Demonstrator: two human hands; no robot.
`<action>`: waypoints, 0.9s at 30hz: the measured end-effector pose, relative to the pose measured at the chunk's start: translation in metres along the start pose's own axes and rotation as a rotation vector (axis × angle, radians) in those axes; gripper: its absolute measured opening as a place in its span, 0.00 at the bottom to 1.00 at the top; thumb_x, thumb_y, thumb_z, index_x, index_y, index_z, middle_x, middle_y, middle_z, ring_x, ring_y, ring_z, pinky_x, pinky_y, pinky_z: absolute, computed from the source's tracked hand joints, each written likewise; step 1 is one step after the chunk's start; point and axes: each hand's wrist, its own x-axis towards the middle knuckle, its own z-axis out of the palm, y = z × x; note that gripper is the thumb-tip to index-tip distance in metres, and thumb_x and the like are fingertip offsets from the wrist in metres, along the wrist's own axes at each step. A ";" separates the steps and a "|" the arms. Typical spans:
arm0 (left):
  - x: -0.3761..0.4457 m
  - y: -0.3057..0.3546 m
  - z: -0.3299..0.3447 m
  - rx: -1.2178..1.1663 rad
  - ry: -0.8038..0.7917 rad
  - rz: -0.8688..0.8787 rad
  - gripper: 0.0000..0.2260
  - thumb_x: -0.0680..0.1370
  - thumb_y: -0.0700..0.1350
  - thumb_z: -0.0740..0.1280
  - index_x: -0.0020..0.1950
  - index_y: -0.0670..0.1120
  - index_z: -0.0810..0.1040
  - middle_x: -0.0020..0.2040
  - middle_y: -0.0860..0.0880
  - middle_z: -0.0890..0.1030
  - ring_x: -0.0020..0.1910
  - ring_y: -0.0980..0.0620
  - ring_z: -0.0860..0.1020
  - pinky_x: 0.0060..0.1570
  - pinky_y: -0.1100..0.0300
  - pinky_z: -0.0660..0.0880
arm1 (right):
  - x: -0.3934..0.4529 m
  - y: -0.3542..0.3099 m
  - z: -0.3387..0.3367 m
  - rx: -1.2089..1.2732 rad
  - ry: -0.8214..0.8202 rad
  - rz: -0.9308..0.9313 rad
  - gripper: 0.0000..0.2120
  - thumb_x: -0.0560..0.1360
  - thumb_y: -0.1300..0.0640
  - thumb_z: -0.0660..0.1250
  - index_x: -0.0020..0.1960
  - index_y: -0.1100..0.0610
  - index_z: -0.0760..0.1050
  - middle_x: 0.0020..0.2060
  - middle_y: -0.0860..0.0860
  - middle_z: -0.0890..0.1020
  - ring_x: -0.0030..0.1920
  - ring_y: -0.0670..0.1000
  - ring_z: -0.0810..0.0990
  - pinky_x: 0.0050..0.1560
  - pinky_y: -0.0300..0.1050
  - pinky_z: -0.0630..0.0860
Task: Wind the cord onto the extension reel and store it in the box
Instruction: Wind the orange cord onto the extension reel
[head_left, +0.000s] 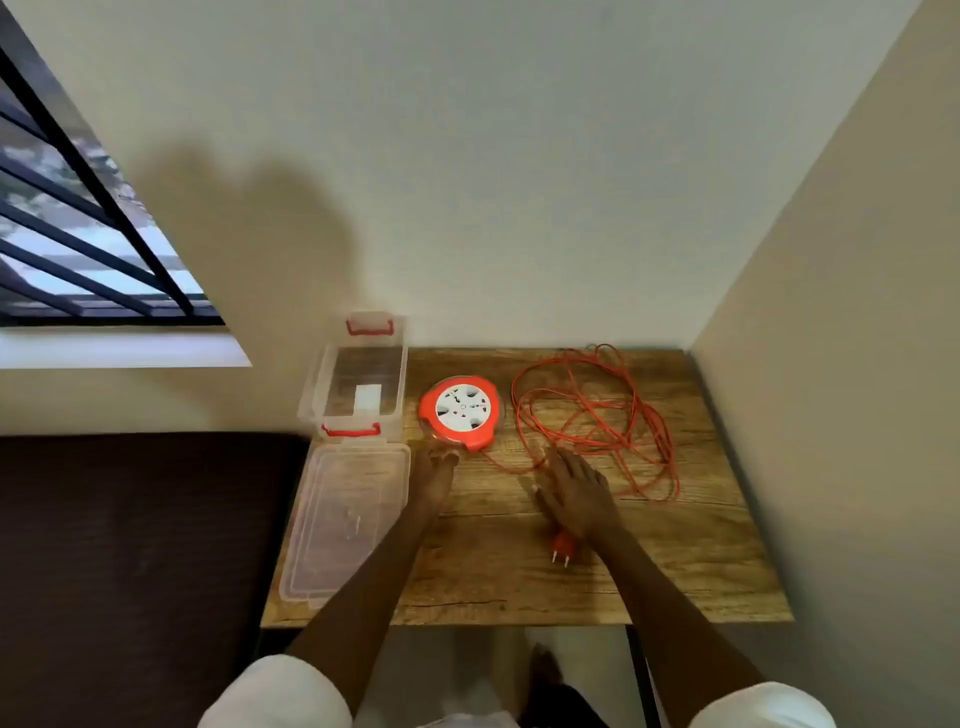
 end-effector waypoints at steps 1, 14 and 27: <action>0.008 0.004 0.001 -0.005 0.017 0.003 0.14 0.80 0.37 0.65 0.65 0.34 0.76 0.62 0.34 0.79 0.62 0.35 0.77 0.58 0.46 0.75 | 0.005 0.000 -0.002 0.008 0.020 -0.031 0.29 0.82 0.42 0.55 0.80 0.51 0.55 0.78 0.53 0.60 0.78 0.54 0.58 0.74 0.54 0.60; 0.065 0.030 0.027 0.119 0.214 -0.177 0.27 0.80 0.52 0.68 0.72 0.37 0.70 0.69 0.37 0.75 0.67 0.39 0.75 0.64 0.50 0.73 | 0.054 0.034 -0.004 0.084 -0.005 -0.248 0.12 0.81 0.54 0.60 0.61 0.53 0.78 0.57 0.52 0.82 0.55 0.55 0.80 0.52 0.48 0.73; 0.072 0.038 0.037 -0.391 0.212 -0.239 0.22 0.75 0.37 0.73 0.68 0.38 0.73 0.62 0.38 0.80 0.54 0.41 0.82 0.55 0.37 0.79 | 0.113 0.036 -0.008 0.302 0.079 -0.236 0.14 0.82 0.49 0.58 0.59 0.51 0.79 0.52 0.53 0.84 0.50 0.55 0.82 0.44 0.43 0.70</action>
